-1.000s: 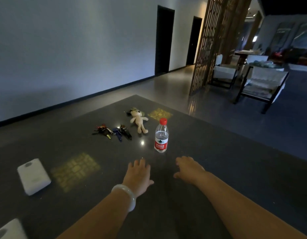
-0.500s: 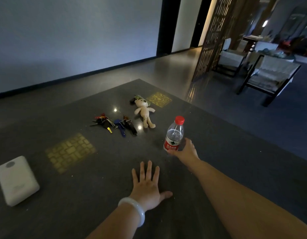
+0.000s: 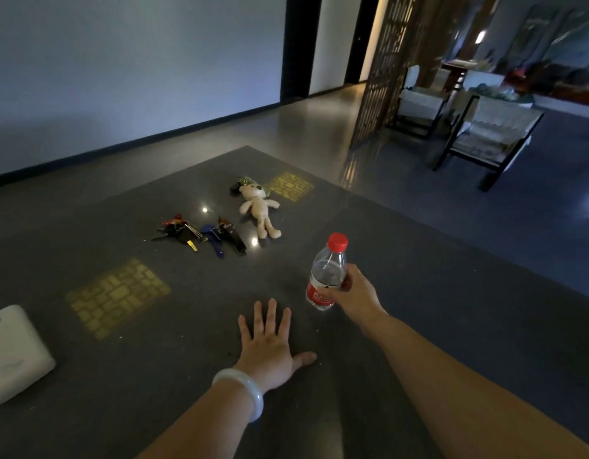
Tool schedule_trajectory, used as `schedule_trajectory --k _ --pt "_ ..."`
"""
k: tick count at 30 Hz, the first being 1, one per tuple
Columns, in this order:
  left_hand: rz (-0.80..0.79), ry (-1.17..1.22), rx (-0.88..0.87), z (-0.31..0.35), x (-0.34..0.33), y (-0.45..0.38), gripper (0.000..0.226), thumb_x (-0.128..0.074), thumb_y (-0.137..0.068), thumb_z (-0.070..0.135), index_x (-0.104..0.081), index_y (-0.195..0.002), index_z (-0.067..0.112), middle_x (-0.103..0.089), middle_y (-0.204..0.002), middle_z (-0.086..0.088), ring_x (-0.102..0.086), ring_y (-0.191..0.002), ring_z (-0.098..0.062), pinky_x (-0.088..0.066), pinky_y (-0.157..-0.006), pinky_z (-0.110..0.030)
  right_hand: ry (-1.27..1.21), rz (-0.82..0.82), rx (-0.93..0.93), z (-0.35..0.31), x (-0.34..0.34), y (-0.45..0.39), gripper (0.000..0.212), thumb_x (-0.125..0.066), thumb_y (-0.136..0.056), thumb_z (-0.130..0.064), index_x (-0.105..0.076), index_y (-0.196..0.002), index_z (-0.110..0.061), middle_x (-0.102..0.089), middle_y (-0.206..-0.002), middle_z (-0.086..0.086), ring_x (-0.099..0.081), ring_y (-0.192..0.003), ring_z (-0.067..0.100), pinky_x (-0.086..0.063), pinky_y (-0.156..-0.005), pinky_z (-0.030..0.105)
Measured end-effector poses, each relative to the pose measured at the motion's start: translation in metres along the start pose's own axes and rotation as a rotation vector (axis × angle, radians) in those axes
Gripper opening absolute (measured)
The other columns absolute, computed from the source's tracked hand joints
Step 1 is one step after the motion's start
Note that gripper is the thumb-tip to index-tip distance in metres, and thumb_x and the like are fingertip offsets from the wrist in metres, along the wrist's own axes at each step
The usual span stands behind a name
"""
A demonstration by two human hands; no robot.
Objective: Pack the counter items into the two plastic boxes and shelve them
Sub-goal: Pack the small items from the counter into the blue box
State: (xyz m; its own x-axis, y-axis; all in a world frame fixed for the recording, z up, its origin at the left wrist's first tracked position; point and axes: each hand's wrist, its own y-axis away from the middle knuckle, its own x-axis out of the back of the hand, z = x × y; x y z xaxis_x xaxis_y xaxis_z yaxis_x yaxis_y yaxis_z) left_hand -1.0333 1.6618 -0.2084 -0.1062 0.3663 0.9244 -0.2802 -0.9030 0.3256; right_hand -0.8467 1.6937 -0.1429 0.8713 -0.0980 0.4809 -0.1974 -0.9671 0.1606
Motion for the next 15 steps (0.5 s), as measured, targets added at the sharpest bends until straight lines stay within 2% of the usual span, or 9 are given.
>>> schedule_trajectory --k 2,7,11,13,15 --pt "0.017 0.005 -0.01 -0.001 0.001 0.001 0.104 -0.031 -0.075 0.085 0.012 -0.152 0.029 0.027 -0.157 -0.004 0.026 -0.143 -0.033 0.012 -0.112 -0.061 0.0 0.004 0.002 0.007 0.009 0.017 0.044 -0.078 -0.078 -0.019 -0.048 -0.107 -0.035 -0.058 -0.097 -0.019 -0.055 -0.088 -0.003 -0.041 -0.07 0.014" --pt "0.063 0.015 0.001 0.005 0.006 0.013 0.099 -0.038 -0.081 0.079 0.001 -0.154 0.025 0.015 -0.161 -0.007 0.015 -0.146 -0.035 0.003 -0.115 -0.058 -0.042 0.023 -0.014 0.024 0.033 0.066 0.046 -0.078 -0.078 -0.021 -0.052 -0.116 -0.025 -0.062 -0.105 -0.012 -0.059 -0.098 0.005 -0.046 -0.077 0.019" --pt "0.071 0.071 -0.023 0.038 0.021 0.035 0.083 -0.058 -0.089 0.05 -0.013 -0.153 0.019 -0.011 -0.158 -0.011 -0.014 -0.145 -0.034 -0.021 -0.116 -0.05 -0.08 0.069 -0.009 0.033 0.064 0.107 0.047 -0.079 -0.076 -0.029 -0.053 -0.115 -0.026 -0.062 -0.105 -0.013 -0.059 -0.098 0.004 -0.045 -0.075 0.016" --pt "0.083 0.175 -0.1 0.063 0.028 0.052 0.08 -0.062 -0.09 0.038 -0.015 -0.152 0.017 -0.021 -0.155 -0.01 -0.031 -0.139 -0.031 -0.032 -0.112 -0.044 -0.1 0.102 0.01 0.032 0.085 0.128 0.045 -0.079 -0.076 -0.03 -0.054 -0.113 -0.029 -0.063 -0.104 -0.014 -0.06 -0.098 0.003 -0.044 -0.073 0.016" --pt "0.087 0.27 -0.174 0.094 0.036 0.071 0.077 -0.063 -0.091 0.033 -0.018 -0.152 0.019 -0.025 -0.154 -0.008 -0.038 -0.136 -0.027 -0.037 -0.108 -0.04 -0.112 0.133 0.035 0.03 0.112 0.151 0.045 -0.079 -0.075 -0.033 -0.053 -0.111 -0.031 -0.063 -0.103 -0.015 -0.059 -0.096 0.002 -0.044 -0.071 0.015"
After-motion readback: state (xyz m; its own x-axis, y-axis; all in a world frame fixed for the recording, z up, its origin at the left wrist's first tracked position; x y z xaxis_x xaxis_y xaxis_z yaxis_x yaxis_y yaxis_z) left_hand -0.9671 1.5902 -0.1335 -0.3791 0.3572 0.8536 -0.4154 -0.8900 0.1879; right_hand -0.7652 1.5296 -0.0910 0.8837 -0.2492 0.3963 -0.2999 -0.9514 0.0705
